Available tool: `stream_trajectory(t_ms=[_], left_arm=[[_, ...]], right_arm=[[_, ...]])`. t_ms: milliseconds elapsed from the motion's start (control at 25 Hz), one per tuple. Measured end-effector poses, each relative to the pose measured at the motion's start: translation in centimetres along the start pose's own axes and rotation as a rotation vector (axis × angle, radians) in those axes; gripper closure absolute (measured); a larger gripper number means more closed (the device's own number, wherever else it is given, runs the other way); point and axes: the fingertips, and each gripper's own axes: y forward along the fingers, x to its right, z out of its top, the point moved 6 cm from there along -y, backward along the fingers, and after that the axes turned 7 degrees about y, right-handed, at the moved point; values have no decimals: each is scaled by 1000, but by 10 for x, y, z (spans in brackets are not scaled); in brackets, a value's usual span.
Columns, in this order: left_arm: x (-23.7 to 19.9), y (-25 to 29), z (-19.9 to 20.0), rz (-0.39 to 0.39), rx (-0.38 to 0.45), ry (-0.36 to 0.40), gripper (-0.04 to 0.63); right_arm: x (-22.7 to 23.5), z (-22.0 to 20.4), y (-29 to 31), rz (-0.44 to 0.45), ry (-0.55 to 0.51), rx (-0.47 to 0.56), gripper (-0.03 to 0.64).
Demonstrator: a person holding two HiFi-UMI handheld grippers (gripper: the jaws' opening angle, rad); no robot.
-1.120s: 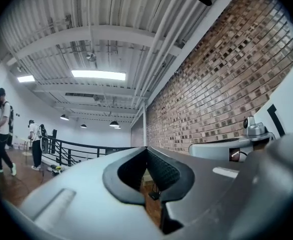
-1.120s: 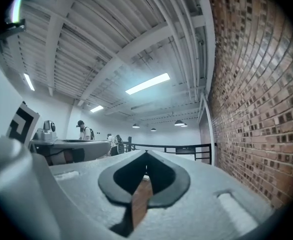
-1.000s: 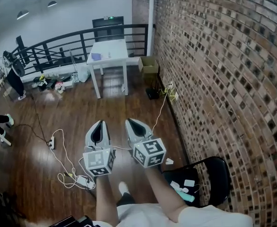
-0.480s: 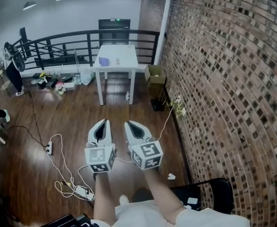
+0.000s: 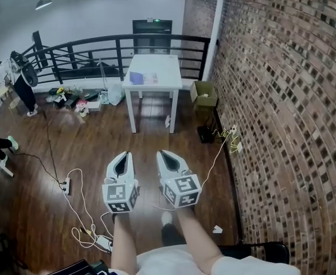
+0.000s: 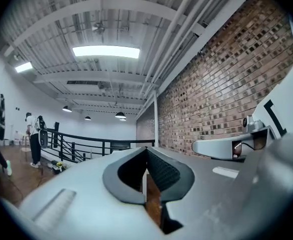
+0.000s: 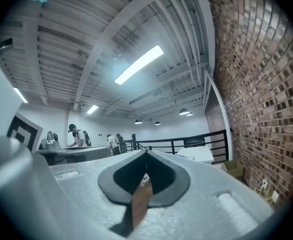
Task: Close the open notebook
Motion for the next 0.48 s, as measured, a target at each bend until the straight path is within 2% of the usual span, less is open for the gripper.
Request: stream_trajectory(t_ms=[160, 280, 400, 480], left_arm=[[-10, 77, 25, 9, 35, 19, 577], [-11, 122, 34, 17, 48, 27, 577], [-18, 152, 24, 43, 57, 14, 577], [-21, 172, 11, 54, 31, 6, 577]], right_arm=[[43, 39, 66, 40, -14, 66, 624], [76, 61, 103, 16, -40, 100, 626], [98, 59, 123, 6, -79, 87, 624], [115, 49, 133, 1, -81, 48, 624]])
